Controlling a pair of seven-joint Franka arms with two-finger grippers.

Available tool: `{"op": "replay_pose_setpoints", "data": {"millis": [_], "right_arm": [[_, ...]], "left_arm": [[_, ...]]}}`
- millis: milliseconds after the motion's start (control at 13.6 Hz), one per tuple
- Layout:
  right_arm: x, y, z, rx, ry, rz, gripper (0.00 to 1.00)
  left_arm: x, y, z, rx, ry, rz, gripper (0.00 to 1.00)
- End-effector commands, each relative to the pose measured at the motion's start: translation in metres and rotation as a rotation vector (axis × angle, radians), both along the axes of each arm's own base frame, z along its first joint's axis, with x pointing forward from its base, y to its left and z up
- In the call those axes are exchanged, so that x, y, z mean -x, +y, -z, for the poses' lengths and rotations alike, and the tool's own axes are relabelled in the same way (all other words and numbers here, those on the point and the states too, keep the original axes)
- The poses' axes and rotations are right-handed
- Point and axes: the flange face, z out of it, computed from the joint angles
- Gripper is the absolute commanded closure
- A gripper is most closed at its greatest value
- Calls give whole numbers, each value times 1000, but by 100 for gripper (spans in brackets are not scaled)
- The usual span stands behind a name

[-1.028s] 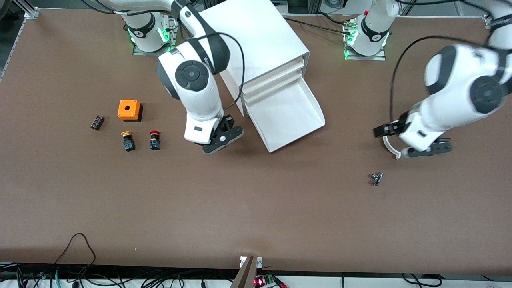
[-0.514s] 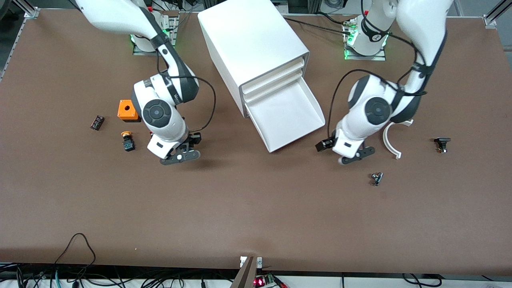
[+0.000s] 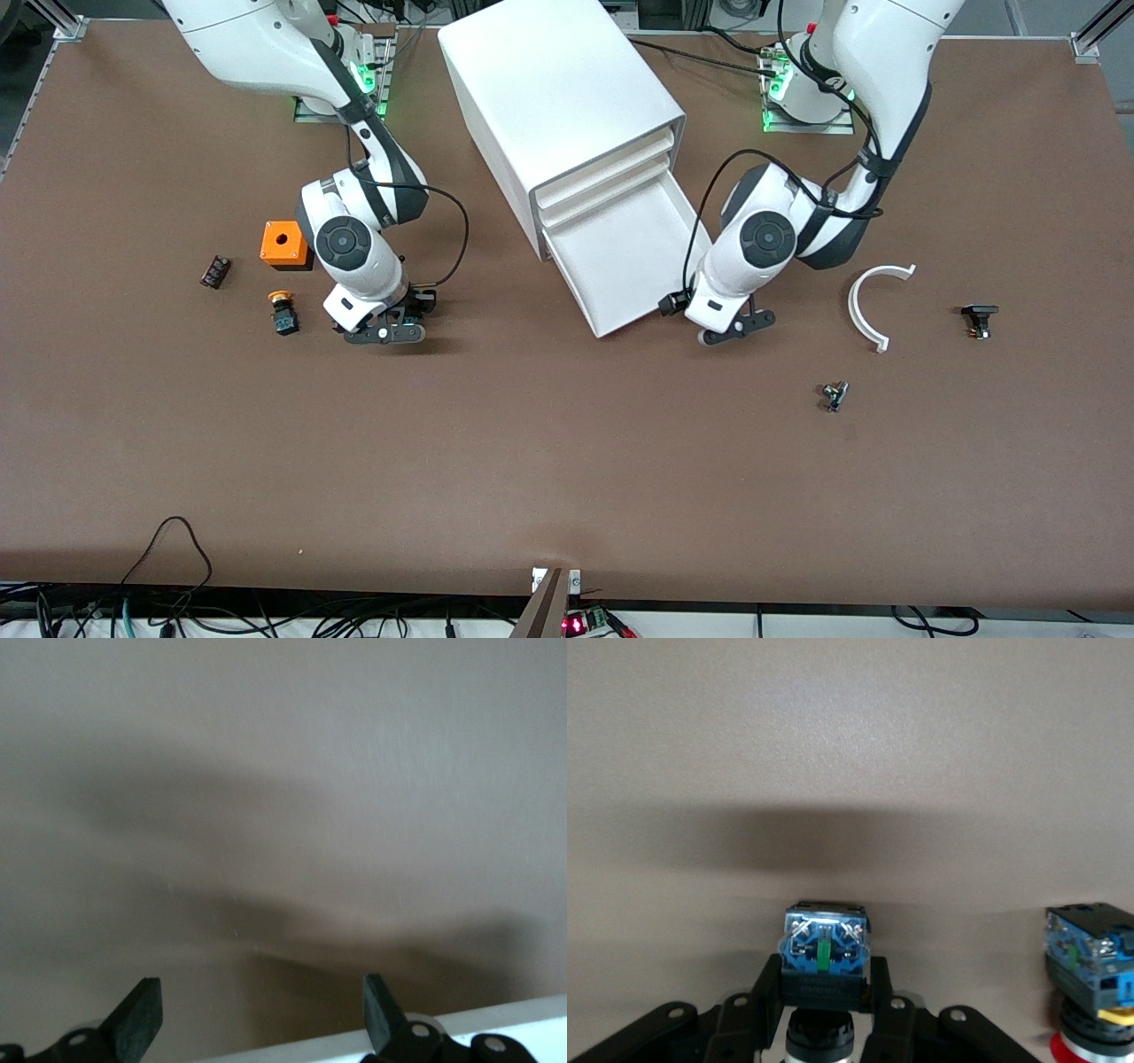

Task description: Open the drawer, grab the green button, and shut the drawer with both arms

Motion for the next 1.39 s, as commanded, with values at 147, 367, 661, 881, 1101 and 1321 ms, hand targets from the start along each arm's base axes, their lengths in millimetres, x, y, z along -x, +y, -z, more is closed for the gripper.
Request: {"op": "replay_pose_setpoints", "data": {"millis": [147,367,661,881,1101,1321], "right_arm": [[-18,5,-66,11,-28,33,0],[-46,10,-130,43,14,59,0],[-74,7,-248,57,8,95,0],[-95,-28,-330,60,-49,153,0],[-86,-63,-383,65,-20,212,0],[-78,-128,-407,37,-12,160,0]], "left_arm": [[67,-45,-3,-13,32,133,0],[98,-73,1,-17,51,205,0],[122,-93,2,-8,66,258,0],[129,-100,2,-1,69,274,0],[122,-98,-3,6,56,264,0],[81,-73,-38,25,-31,199,0]]}}
